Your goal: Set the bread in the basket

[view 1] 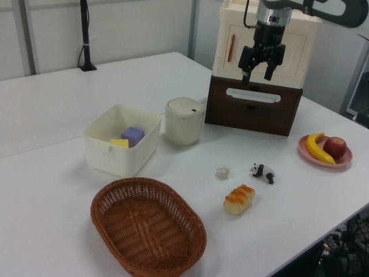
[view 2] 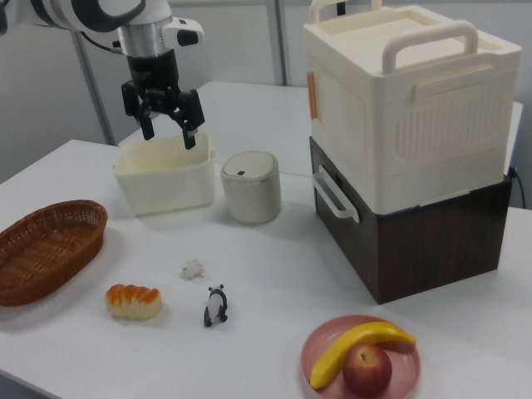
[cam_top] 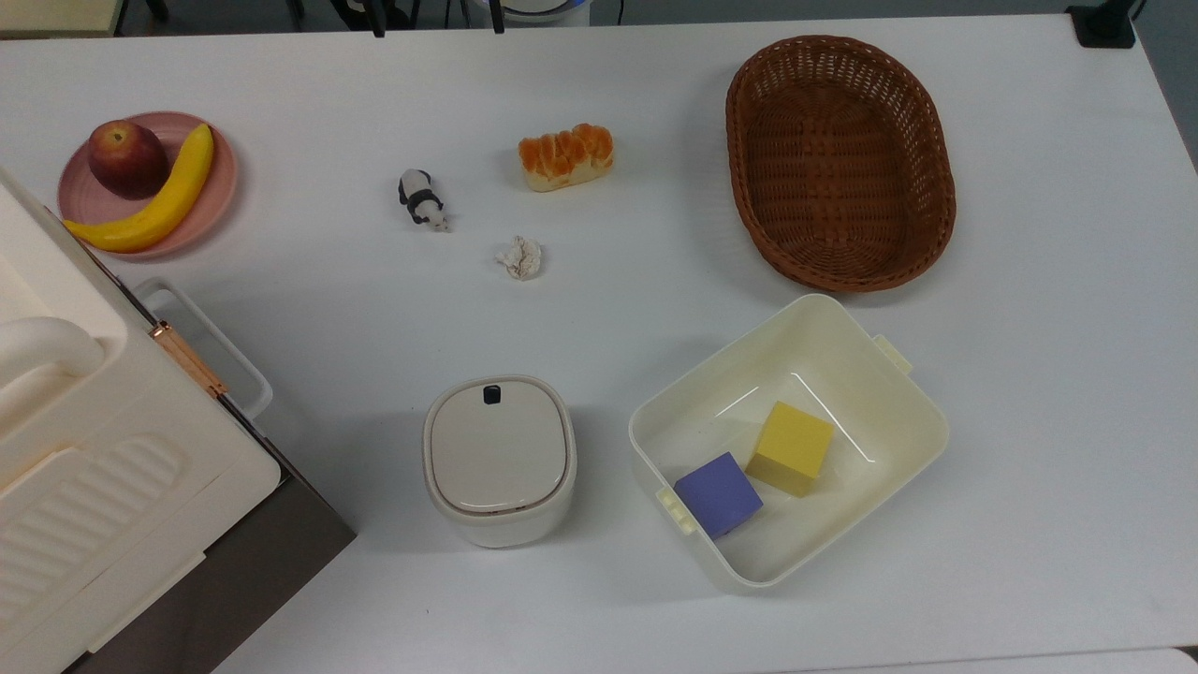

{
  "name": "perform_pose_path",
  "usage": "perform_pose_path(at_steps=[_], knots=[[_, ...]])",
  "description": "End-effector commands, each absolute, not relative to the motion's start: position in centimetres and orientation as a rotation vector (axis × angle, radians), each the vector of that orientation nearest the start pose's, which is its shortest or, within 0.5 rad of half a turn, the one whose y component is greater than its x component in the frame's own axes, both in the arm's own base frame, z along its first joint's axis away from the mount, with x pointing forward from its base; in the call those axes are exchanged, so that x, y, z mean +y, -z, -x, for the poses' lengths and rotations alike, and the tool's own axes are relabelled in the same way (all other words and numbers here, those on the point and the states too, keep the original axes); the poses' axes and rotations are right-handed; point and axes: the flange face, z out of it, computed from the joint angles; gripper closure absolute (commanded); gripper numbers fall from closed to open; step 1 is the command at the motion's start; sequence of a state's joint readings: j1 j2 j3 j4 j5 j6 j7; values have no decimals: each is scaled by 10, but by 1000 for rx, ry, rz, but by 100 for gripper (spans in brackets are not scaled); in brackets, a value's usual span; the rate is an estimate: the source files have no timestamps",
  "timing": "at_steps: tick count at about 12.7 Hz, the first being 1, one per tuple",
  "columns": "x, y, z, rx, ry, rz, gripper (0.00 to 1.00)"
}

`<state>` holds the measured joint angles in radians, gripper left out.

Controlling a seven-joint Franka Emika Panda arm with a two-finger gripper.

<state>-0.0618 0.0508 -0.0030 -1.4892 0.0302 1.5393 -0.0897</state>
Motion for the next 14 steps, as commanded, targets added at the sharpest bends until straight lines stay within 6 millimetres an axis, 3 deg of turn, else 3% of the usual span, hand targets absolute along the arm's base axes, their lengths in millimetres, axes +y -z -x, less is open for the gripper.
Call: perform_pose_path(at_steps=[1,8,12,14], knots=[[-26,-638,-560,-17,0,3094,0],[-25,-638,-559,-20,-3,3092,0],[-15,-630,-561,-75,-52,3092,0],[-5,-618,-555,-245,-96,3089,0]])
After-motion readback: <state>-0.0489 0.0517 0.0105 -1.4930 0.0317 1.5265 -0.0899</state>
